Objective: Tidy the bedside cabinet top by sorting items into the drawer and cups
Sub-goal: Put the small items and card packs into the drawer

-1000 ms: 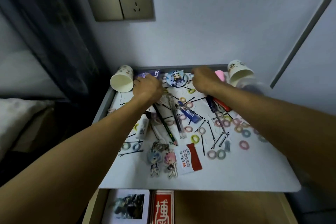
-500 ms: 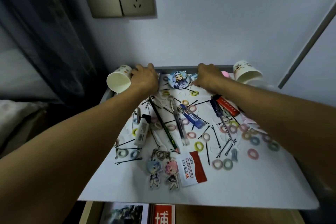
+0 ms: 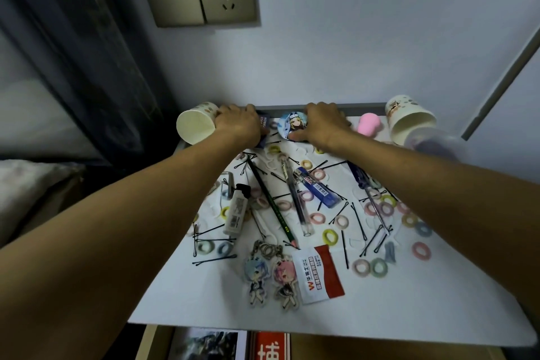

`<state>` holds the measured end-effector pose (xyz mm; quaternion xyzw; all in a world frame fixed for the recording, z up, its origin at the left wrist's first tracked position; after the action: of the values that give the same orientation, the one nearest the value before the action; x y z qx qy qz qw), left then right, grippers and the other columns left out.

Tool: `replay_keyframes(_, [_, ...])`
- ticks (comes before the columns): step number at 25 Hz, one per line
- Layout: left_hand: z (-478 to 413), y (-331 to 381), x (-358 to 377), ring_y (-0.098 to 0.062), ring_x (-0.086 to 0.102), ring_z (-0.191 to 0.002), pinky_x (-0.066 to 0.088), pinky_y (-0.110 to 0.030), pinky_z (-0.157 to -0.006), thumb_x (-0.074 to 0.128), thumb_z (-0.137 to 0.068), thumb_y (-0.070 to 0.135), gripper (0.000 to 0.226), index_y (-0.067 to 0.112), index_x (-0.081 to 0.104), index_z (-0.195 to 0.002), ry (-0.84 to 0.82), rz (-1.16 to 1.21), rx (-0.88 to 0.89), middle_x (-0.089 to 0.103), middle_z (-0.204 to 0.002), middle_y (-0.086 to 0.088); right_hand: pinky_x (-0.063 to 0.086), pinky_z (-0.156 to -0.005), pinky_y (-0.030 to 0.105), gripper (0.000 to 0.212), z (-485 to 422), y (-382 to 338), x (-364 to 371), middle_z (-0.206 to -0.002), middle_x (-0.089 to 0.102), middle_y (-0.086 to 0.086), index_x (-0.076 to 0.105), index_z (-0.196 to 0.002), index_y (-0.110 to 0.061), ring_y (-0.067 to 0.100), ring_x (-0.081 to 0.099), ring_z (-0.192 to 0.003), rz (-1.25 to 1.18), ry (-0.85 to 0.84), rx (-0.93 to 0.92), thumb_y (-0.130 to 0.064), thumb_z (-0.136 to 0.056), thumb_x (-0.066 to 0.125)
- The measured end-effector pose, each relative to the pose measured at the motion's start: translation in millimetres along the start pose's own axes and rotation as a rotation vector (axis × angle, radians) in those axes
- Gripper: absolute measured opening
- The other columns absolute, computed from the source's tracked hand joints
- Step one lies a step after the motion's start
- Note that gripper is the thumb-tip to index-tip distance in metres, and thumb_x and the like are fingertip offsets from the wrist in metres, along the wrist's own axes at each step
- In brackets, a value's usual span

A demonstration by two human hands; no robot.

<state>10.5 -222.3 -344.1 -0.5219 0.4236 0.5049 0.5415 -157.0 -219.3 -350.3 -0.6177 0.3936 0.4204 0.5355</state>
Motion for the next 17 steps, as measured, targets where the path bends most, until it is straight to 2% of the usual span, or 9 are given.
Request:
replay_keyframes(2, [-0.5,0.8,0.5,-0.041,0.042,-0.125,0.039,-0.046,-0.098,0.045,-0.095,0.057,0.067,0.007,0.034,-0.137,0.024,-0.004,0.008,0.044,-0.136,-0.026,0.049,-0.091,0.041,0.056,-1.5,-0.3,-1.5,-0.116,0.063,0.011,0.06,-0.118,-0.008,0.031,0.055,-0.111,-0.125,0.027,0.036,-0.04,-0.077,0.079])
replay_keyframes(5, [2.0,0.5,2.6,-0.042,0.047,-0.12,0.04,-0.047,-0.095,0.047,-0.093,0.06,0.066,0.008,0.038,-0.133,0.078,0.127,-0.001,0.046,-0.133,-0.025,0.054,-0.075,0.037,0.026,-0.4,3.2,-3.9,-0.1,0.067,0.011,0.063,-0.101,-0.007,0.028,0.064,-0.09,-0.407,0.049,0.147,-0.025,-0.085,0.073])
replay_keyframes(8, [10.4,-0.1,3.8,-0.043,0.05,-0.116,0.042,-0.047,-0.092,0.051,-0.092,0.059,0.066,0.007,0.04,-0.131,0.132,0.355,-0.015,0.046,-0.131,-0.023,0.059,-0.081,0.045,0.016,11.0,10.4,-5.7,-0.102,0.069,0.013,0.064,-0.102,-0.007,0.029,0.069,-0.087,-0.776,0.057,0.303,-0.015,-0.089,0.067])
replay_keyframes(10, [17.7,0.4,6.4,-0.045,0.047,-0.12,0.041,-0.049,-0.096,0.052,-0.092,0.057,0.068,0.007,0.037,-0.136,0.131,0.408,-0.037,0.041,-0.136,-0.024,0.059,-0.081,0.044,0.013,22.3,15.0,-6.7,-0.101,0.068,0.01,0.063,-0.104,-0.008,0.025,0.07,-0.082,-0.997,0.054,0.392,-0.009,-0.091,0.063])
replay_keyframes(13, [27.3,3.4,8.3,-0.046,0.042,-0.126,0.039,-0.048,-0.099,0.049,-0.093,0.058,0.073,0.007,0.031,-0.142,0.082,0.354,-0.098,0.038,-0.141,-0.027,0.06,-0.073,0.034,0.002,39.9,21.2,-9.4,-0.101,0.065,0.011,0.062,-0.094,-0.006,0.019,0.064,-0.07,-1.098,0.038,0.457,-0.008,-0.093,0.06])
replay_keyframes(15, [29.9,6.3,6.7,-0.045,0.043,-0.126,0.039,-0.048,-0.1,0.048,-0.093,0.059,0.074,0.007,0.029,-0.143,0.067,0.328,-0.123,0.038,-0.141,-0.027,0.059,-0.072,0.032,0.01,47.5,24.9,-12.4,-0.1,0.063,0.011,0.058,-0.084,-0.009,0.019,0.063,-0.069,-1.1,0.042,0.463,-0.006,-0.093,0.061])
replay_keyframes(17, [29.3,8.2,5.0,-0.045,0.041,-0.127,0.04,-0.048,-0.099,0.052,-0.092,0.058,0.078,0.007,0.026,-0.145,0.041,0.346,-0.15,0.033,-0.143,-0.025,0.06,-0.075,0.034,0.005,52.0,29.1,-14.0,-0.101,0.063,0.011,0.058,-0.092,-0.006,0.021,0.065,-0.071,-1.071,0.024,0.452,-0.005,-0.091,0.063])
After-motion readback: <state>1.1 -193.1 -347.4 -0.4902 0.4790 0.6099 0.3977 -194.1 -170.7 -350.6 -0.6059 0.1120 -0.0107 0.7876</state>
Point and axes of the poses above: each hand's wrist, its own z-axis away from the middle knuckle, its own x-axis out of the palm, y = z × x, the point moved 2 cm from there along -z, towards the middle knuckle
